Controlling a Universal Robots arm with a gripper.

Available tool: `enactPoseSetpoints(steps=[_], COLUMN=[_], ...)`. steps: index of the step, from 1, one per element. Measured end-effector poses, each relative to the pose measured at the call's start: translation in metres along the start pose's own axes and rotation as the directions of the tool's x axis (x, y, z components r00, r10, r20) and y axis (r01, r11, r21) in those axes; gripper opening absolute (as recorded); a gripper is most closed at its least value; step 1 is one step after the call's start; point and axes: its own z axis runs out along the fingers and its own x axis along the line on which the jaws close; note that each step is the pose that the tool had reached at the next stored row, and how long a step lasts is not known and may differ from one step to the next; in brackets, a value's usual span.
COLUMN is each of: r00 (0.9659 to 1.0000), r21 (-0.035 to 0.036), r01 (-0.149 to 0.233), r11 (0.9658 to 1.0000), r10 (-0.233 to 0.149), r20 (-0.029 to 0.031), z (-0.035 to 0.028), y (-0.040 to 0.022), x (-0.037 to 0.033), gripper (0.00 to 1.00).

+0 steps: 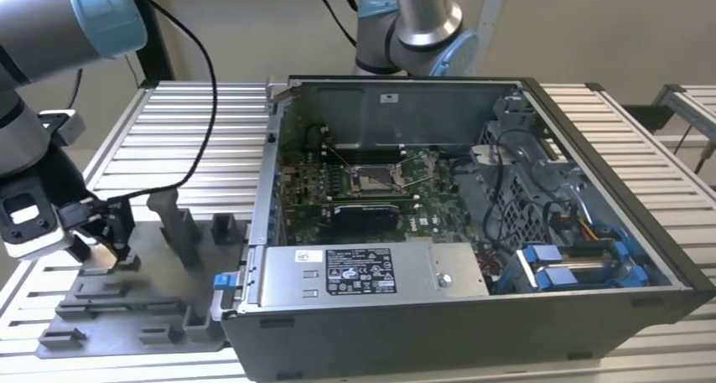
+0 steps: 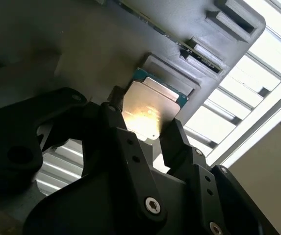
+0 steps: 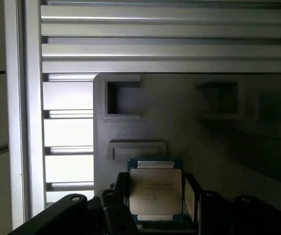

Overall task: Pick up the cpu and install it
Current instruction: 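Place the cpu into insertion slot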

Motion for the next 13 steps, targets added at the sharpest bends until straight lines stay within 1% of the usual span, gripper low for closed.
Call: enactPoseSetpoints(steps=[2, 6, 7, 8, 10, 11, 13], r00=[1.0, 1.0, 1.0, 0.9999, 0.9997, 0.9996, 0.9996], r21=[-0.0005, -0.0028, -0.0035, -0.0048, -0.0075, -0.0086, -0.0108], r01=[0.0, 0.0, -0.001, -0.001, -0.001, -0.001, -0.002], r11=[1.0, 1.0, 1.0, 1.0, 1.0, 1.0, 0.9999], r10=[0.0, 0.0, 0.001, 0.001, 0.001, 0.001, 0.001], r20=[-0.0012, -0.0061, -0.0089, -0.0132, -0.0251, -0.0269, -0.0268], z=[-0.0057, -0.0139, -0.0153, -0.0162, -0.0176, -0.0196, -0.0245], y=[0.0002, 0.0005, 0.0006, 0.0007, 0.0008, 0.0009, 0.0011], x=[-0.0002, -0.0006, -0.0006, -0.0005, -0.0001, -0.0002, -0.0005], gripper=[0.0, 0.0, 0.0, 0.0, 0.0, 0.0, 0.0])
